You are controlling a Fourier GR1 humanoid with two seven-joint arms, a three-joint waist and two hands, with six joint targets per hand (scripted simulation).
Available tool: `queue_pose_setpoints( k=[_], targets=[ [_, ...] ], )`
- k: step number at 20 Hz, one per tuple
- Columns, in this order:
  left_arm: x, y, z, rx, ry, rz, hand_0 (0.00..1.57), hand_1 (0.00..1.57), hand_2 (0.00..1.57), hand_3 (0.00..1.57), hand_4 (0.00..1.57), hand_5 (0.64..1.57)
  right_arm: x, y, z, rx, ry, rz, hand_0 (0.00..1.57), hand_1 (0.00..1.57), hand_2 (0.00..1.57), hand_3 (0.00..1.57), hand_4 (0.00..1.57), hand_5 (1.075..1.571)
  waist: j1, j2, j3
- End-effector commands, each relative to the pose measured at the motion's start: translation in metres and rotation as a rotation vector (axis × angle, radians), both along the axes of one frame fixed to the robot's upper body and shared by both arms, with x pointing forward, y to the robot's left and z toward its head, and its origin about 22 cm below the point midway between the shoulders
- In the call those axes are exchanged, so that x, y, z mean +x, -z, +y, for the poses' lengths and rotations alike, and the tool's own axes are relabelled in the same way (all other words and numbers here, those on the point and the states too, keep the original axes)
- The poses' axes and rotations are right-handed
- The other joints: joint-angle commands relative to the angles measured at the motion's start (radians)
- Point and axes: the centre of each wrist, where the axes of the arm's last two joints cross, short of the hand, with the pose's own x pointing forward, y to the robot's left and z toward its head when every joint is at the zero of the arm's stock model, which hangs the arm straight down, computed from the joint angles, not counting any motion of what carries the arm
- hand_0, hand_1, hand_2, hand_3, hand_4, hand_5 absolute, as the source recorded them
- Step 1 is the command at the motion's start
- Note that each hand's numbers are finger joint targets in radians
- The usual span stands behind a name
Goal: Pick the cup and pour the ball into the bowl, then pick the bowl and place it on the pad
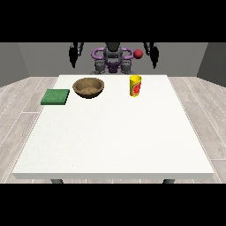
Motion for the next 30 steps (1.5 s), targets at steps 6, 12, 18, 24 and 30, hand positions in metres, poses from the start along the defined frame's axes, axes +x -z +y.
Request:
queue_pose_setpoints(
  k=[6,12,18,24,30],
  targets=[
    [-0.001,-0.029,0.013,0.039,-0.011,0.004,0.0,0.0,0.0,0.0,0.66,1.566,0.0,-0.028,-0.008,-0.025,0.008,0.012,0.0,0.0,0.0,0.0,0.87,1.533,0.009,-0.27,-0.025],
    [-0.027,-0.048,-0.034,-0.207,-0.029,0.273,0.0,0.0,0.0,0.0,0.64,1.564,-0.043,-0.024,-0.001,0.157,0.086,0.346,0.0,0.0,0.0,0.0,0.86,1.532,-0.025,-0.452,-0.0322],
    [-0.022,-0.102,-0.063,-0.189,0.035,0.091,0.0,0.0,0.0,0.0,0.56,1.555,-0.033,-0.08,-0.041,0.129,0.13,0.16,0.0,0.0,0.0,0.0,0.76,1.548,0.002,-0.26,-0.032],
    [0.015,-0.089,-0.06,-0.127,0.016,-0.161,0.0,0.0,0.0,0.0,0.58,1.544,-0.008,-0.07,-0.001,0.156,0.045,-0.075,0.0,0.0,0.0,0.0,0.73,1.55,-0.031,0.038,-0.032],
    [0.02,-0.045,-0.037,-0.049,0.005,-0.27,0.0,0.0,0.0,0.0,0.55,1.487,-0.001,-0.057,-0.02,0.159,0.044,-0.173,0.0,0.0,0.0,0.0,0.69,1.543,-0.03,0.172,-0.0325]
  ],
)
